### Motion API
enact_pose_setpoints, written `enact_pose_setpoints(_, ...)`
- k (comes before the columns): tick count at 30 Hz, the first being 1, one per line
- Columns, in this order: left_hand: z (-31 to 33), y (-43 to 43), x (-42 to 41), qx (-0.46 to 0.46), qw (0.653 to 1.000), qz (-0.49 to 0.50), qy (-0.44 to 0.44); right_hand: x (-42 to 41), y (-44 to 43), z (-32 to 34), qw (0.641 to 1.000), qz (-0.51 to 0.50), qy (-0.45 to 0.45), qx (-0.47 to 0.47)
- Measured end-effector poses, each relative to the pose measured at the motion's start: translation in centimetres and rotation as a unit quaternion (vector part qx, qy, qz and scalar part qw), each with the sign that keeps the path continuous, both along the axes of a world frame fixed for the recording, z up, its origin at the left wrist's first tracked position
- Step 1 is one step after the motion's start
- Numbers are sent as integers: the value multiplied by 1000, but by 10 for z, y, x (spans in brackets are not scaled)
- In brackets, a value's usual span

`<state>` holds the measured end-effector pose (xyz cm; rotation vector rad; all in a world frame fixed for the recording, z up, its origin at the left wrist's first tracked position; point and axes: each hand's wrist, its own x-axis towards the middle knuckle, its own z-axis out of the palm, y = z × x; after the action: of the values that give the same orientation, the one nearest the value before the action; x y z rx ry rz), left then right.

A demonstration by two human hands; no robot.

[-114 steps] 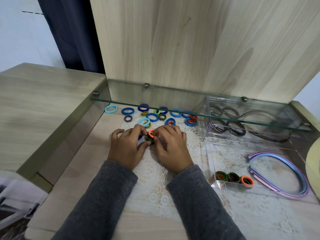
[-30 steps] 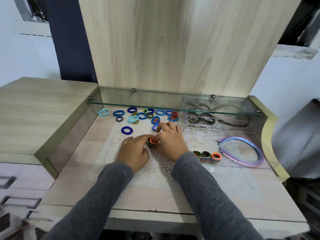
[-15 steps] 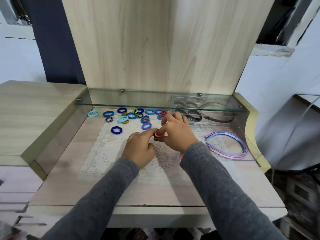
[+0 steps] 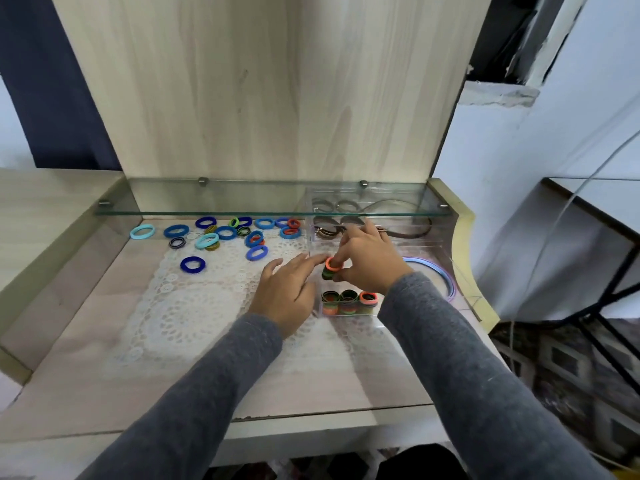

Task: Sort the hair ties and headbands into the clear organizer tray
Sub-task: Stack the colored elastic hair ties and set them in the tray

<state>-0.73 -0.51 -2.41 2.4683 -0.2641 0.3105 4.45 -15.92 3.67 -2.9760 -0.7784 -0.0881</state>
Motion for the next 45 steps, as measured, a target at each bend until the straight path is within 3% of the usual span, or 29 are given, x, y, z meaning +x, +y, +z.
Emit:
enact_pose_setpoints(4,-17,8,2,99,995,8,-28,8,-3,-4,1000,-14,27,3)
enact_pose_setpoints(11,-24,6,5,139,990,-1,-2,17,2,-6,997,-12,65,-33)
enact_pose_setpoints(25,-30,8,8,130,991,-8,7,6,14,7,985,-23,132,-108)
enact_pose_setpoints(36,-27,6,5,105,994,-4,-13,-1,22,6,982,-12,159,-104)
enact_pose_setpoints(45,-31,11,2,87,988,-29,-121,-3,24,9,977,-21,182,-112)
